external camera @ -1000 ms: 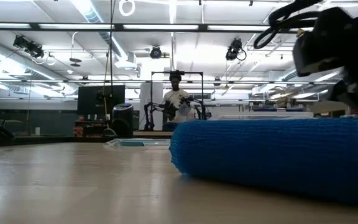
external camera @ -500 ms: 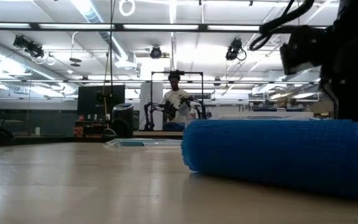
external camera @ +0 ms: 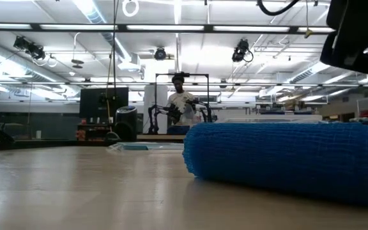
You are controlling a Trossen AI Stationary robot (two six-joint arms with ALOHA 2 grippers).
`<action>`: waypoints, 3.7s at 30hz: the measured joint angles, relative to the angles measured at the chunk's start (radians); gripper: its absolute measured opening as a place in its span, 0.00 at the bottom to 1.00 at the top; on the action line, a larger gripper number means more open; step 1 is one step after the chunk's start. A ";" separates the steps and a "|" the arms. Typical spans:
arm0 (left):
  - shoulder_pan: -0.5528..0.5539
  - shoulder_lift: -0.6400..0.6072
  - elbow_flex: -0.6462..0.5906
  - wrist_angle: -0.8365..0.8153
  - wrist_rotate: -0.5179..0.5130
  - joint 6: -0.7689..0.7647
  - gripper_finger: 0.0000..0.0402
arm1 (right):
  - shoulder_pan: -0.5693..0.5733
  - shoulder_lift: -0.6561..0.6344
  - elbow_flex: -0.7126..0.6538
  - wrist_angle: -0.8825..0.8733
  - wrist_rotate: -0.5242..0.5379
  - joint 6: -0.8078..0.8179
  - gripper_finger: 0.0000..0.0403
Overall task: Roll bandage
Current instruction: Roll the blue bandage
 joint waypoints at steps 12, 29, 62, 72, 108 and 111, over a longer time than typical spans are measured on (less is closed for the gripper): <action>-0.077 0.001 0.000 0.405 -0.119 0.054 0.00 | 0.007 0.015 0.013 0.057 -0.001 0.001 0.00; -0.003 -0.100 0.000 0.560 -0.219 0.230 0.00 | -0.022 0.013 0.277 -0.373 -0.017 -0.221 0.00; -0.008 -0.399 0.000 0.543 0.030 0.407 0.00 | 0.006 0.011 0.370 -0.579 -0.072 -0.102 0.01; -0.050 -0.443 -0.016 0.412 0.056 0.410 0.00 | 0.000 0.012 0.370 -0.545 -0.022 -0.077 0.00; -0.022 -0.614 -0.900 0.858 -0.349 -0.249 0.00 | -0.092 0.176 0.369 -0.272 -0.169 -0.200 0.00; -0.021 -0.614 -0.900 0.854 -0.365 -0.251 0.00 | -0.092 0.211 0.369 -0.229 -0.186 -0.206 0.00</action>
